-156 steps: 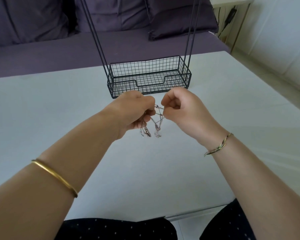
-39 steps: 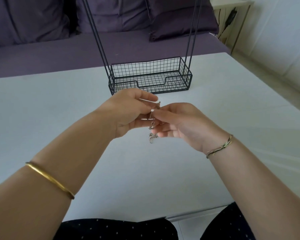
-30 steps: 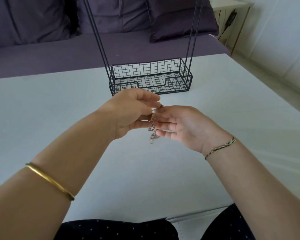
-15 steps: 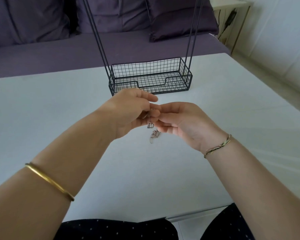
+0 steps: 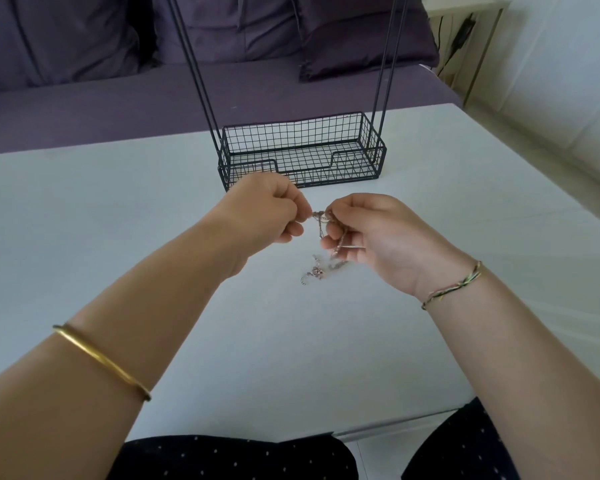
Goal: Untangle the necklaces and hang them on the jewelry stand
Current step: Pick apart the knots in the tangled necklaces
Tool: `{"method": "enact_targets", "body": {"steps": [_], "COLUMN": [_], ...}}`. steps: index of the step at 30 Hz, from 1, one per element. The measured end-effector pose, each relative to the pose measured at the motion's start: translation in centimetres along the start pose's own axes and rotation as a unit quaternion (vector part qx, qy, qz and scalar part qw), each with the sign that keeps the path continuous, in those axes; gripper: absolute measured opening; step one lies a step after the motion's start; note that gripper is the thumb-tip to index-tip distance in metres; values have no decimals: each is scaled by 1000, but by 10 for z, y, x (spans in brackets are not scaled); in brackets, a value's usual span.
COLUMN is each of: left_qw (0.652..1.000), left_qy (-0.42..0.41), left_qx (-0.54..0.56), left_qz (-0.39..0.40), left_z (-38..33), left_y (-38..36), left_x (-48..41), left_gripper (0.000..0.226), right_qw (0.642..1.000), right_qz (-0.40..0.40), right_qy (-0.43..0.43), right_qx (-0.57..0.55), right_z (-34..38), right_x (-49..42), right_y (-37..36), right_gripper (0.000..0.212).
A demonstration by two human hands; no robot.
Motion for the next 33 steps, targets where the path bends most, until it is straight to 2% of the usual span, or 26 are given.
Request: {"method": "enact_targets", "body": {"steps": [5, 9, 14, 21, 33], "left_qw": [999, 999, 997, 998, 987], "left_qy": [-23, 10, -13, -11, 90], "left_qx": [-43, -24, -40, -17, 54], "left_qz": [2, 41, 60, 55, 124], "left_z": [-5, 1, -2, -4, 9], "left_y": [-3, -12, -17, -17, -28], "left_x": [3, 5, 8, 6, 12], "left_gripper": [32, 18, 3, 6, 12], "right_qw": [999, 999, 999, 999, 994], "right_qz": [-11, -14, -24, -43, -70], "right_qy": [-4, -5, 17, 25, 77], "right_qx": [-33, -41, -15, -21, -17], "right_z": [2, 2, 5, 5, 12], "right_x": [0, -1, -1, -2, -1], "right_y": [3, 2, 4, 7, 9], "right_gripper": [27, 29, 29, 28, 25]}}
Point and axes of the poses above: each hand's wrist, its own x-axis away from the middle knuckle, its own y-axis out of the back of the hand, z = x × y, the point moved 9 cm from there along -x, towards the middle knuckle, and after that the axes turned 7 degrees about -z, right-handed, at the moved point
